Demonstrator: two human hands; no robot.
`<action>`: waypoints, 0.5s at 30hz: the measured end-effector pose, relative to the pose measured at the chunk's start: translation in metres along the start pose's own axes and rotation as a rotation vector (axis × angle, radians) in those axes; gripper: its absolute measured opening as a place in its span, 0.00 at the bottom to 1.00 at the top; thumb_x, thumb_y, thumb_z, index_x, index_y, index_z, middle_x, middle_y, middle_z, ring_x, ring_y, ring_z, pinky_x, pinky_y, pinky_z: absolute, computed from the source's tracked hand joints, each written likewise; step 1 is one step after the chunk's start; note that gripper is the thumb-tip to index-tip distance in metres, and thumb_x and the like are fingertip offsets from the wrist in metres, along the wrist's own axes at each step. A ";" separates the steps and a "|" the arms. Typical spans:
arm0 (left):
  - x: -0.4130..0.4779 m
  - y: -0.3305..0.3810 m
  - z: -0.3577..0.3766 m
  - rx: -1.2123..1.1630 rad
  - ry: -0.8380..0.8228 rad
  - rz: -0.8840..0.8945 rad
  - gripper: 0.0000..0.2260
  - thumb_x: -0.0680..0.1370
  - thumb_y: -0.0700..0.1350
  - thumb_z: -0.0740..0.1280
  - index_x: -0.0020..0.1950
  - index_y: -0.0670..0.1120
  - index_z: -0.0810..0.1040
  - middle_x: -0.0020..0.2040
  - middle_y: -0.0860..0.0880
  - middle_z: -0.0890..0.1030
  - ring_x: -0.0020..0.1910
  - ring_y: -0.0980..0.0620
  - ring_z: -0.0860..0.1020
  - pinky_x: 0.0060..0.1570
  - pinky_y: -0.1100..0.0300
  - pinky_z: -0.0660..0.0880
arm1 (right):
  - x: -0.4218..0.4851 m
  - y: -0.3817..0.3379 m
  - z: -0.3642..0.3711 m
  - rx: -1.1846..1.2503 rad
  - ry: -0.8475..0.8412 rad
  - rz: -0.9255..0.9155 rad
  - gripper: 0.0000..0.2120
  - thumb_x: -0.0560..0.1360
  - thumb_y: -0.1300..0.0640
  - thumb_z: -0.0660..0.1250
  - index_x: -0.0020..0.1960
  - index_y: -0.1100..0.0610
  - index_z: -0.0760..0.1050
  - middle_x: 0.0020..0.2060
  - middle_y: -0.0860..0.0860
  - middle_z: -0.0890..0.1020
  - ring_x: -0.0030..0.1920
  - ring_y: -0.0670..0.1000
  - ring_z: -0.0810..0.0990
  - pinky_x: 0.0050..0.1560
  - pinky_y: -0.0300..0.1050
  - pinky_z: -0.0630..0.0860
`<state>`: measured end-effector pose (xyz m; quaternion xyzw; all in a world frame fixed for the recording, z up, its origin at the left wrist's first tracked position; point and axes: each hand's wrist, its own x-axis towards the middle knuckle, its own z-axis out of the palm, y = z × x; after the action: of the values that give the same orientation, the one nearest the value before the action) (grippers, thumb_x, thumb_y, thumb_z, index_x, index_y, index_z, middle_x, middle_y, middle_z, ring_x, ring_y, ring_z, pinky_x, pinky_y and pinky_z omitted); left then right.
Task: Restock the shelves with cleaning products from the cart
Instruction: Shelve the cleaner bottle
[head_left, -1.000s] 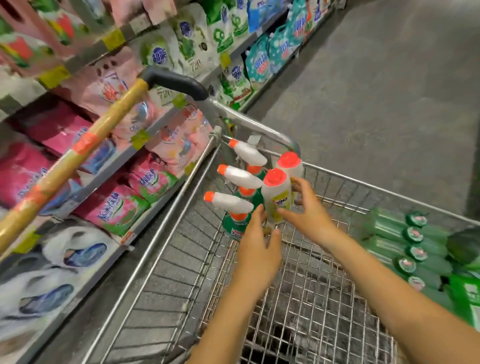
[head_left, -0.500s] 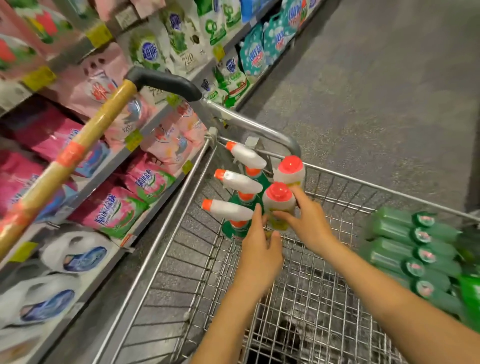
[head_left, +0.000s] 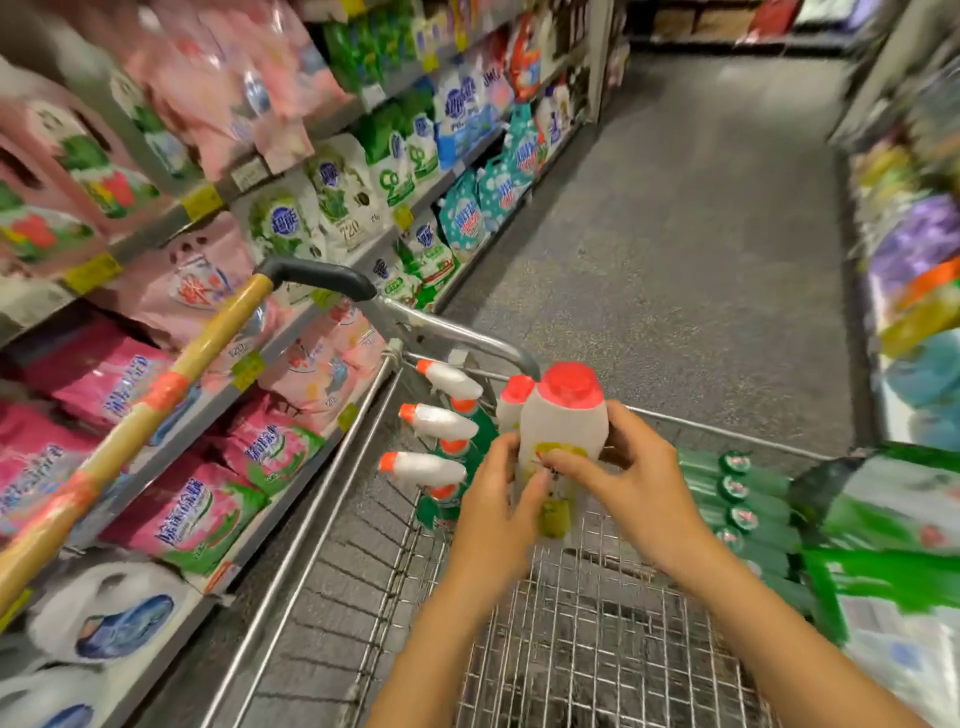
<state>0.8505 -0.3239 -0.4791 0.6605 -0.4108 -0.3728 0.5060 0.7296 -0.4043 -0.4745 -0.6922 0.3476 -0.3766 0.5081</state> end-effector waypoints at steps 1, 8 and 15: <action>-0.004 0.007 0.001 -0.033 -0.002 0.010 0.13 0.79 0.39 0.64 0.59 0.55 0.72 0.56 0.49 0.81 0.56 0.53 0.79 0.56 0.53 0.76 | -0.004 -0.009 -0.003 -0.001 0.015 -0.015 0.13 0.69 0.59 0.76 0.50 0.47 0.77 0.43 0.45 0.84 0.43 0.45 0.82 0.45 0.41 0.78; -0.043 0.045 0.005 -0.124 -0.162 0.171 0.10 0.73 0.46 0.65 0.54 0.55 0.74 0.53 0.48 0.81 0.56 0.48 0.79 0.59 0.46 0.75 | -0.055 -0.072 -0.016 -0.025 0.163 -0.073 0.12 0.69 0.59 0.76 0.49 0.50 0.78 0.41 0.48 0.84 0.44 0.50 0.82 0.47 0.51 0.78; -0.106 0.084 0.003 -0.251 -0.328 0.349 0.09 0.77 0.38 0.67 0.53 0.52 0.76 0.47 0.52 0.83 0.46 0.55 0.81 0.46 0.62 0.77 | -0.146 -0.139 -0.021 -0.007 0.324 -0.110 0.14 0.70 0.53 0.70 0.54 0.53 0.78 0.47 0.50 0.85 0.49 0.48 0.83 0.49 0.41 0.78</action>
<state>0.7929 -0.2404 -0.3898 0.4423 -0.5457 -0.4300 0.5672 0.6554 -0.2542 -0.3604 -0.6419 0.3880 -0.5095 0.4217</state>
